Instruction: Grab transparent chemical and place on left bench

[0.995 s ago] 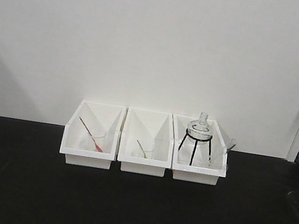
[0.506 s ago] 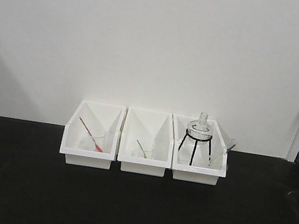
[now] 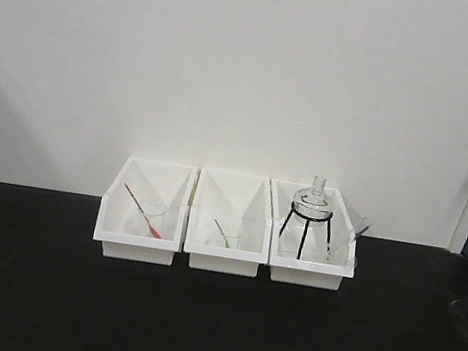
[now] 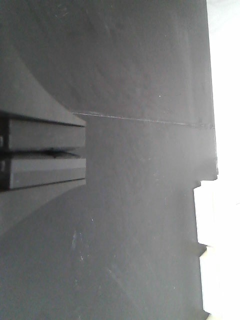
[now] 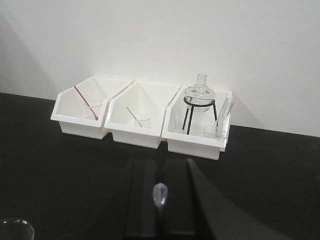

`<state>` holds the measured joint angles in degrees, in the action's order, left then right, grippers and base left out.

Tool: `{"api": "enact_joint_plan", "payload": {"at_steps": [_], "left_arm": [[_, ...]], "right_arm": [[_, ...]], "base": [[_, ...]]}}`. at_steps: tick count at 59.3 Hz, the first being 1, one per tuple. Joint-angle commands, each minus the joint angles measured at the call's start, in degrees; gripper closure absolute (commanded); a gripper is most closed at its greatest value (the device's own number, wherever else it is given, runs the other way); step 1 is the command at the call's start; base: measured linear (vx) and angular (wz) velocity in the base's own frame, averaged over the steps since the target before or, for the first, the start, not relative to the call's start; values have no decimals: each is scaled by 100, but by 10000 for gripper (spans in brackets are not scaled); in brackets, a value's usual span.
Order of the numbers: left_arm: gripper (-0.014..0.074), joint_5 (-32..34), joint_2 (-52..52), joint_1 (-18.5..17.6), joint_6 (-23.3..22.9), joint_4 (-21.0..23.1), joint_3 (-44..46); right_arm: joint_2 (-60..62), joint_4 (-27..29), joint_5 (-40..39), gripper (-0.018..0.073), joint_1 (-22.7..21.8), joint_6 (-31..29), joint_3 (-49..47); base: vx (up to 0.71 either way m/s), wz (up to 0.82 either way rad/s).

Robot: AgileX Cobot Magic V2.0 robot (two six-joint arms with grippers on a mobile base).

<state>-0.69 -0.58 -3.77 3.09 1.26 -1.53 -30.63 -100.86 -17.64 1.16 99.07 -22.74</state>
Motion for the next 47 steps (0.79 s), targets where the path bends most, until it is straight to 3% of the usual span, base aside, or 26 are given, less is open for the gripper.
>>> {"api": "enact_joint_plan", "payload": {"at_steps": [1,28,37,47], "left_arm": [[600,449,-110,-10,-45,4,-93],[600,449,-110,-10,-45,4,-93],[600,449,-110,-10,-45,4,-93],[600,449,-110,-10,-45,4,-93]], "right_arm": [[-13,-126,164,562,-12,-50,-190],[-230,122,74,562,-12,11,-310],[-749,426,-559,562,-12,8,-1058],[-1624,485,-1817,562,-12,-10,-1835]], "base": [[0,0],[0,0],[0,0],[0,0]]}}
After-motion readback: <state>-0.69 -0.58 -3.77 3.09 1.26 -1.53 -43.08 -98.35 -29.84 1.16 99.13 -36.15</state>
